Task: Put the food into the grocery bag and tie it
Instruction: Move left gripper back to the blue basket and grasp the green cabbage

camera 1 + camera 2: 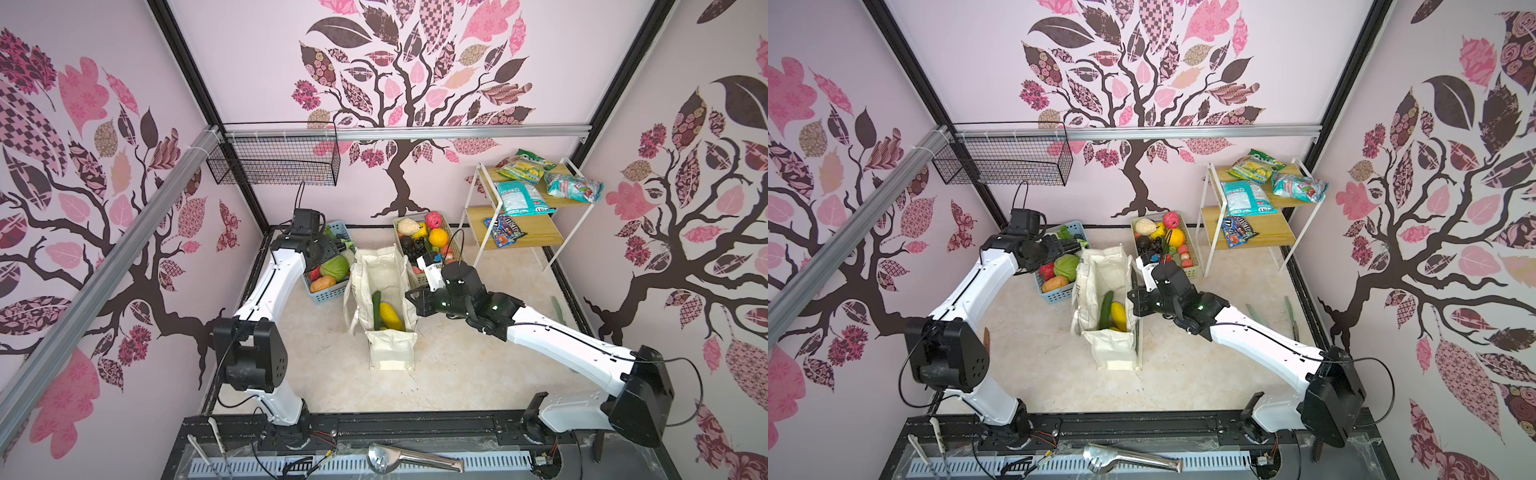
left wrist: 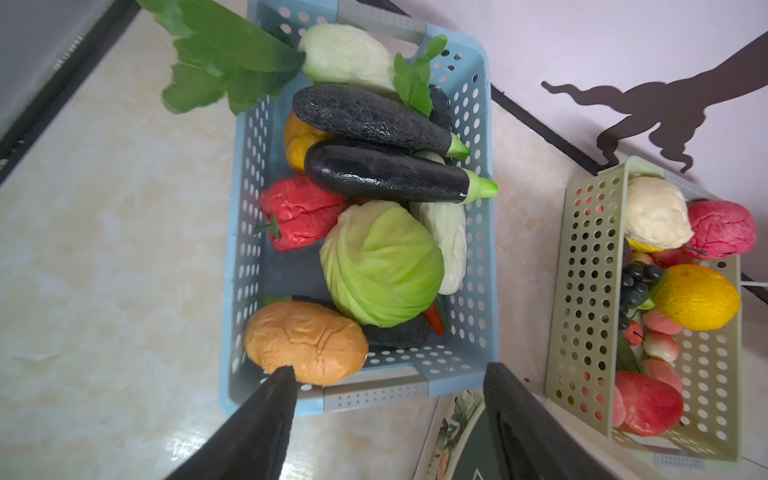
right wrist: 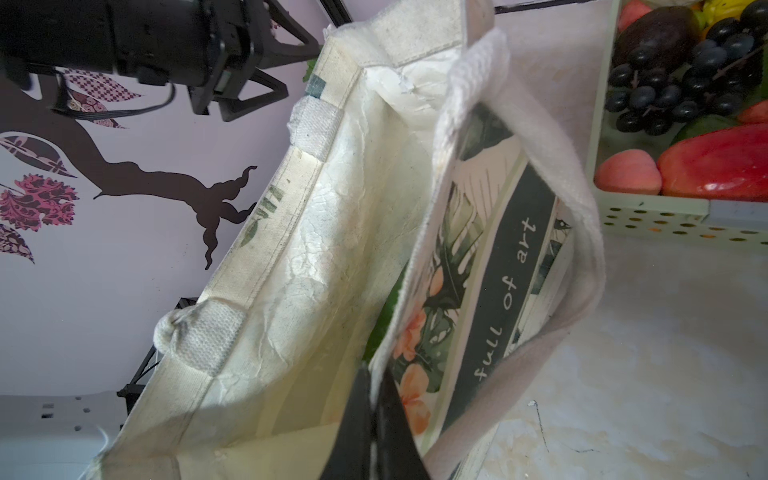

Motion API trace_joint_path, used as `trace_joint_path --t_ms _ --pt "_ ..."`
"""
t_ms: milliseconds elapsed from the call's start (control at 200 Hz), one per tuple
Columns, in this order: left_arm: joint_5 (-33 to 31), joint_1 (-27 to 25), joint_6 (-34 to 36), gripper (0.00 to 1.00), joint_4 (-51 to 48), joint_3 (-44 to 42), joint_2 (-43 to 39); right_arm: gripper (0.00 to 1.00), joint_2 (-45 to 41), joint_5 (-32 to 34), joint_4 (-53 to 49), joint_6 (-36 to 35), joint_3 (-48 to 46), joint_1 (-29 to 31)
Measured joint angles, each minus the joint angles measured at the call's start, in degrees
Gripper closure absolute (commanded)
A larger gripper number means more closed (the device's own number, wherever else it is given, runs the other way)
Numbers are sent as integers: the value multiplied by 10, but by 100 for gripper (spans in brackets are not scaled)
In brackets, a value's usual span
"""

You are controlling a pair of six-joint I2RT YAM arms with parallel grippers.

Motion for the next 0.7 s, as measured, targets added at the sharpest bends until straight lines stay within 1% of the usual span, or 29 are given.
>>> trace_joint_path --t_ms 190,285,335,370,565,640,700 --pt "9 0 5 23 13 11 89 100 -8 5 12 9 -17 0" --pt "5 0 10 20 10 19 115 100 -8 5 15 12 -17 0" --pt "4 0 12 19 11 20 119 100 -8 5 16 14 -17 0" --pt "3 0 14 16 11 22 121 100 -8 5 17 15 -17 0" --pt "4 0 19 14 27 40 132 100 -9 2 24 24 -20 0" --pt "4 -1 17 9 35 40 132 100 -9 2 25 24 -21 0" --pt "-1 -3 18 8 45 40 132 100 -8 2 26 24 -22 0"
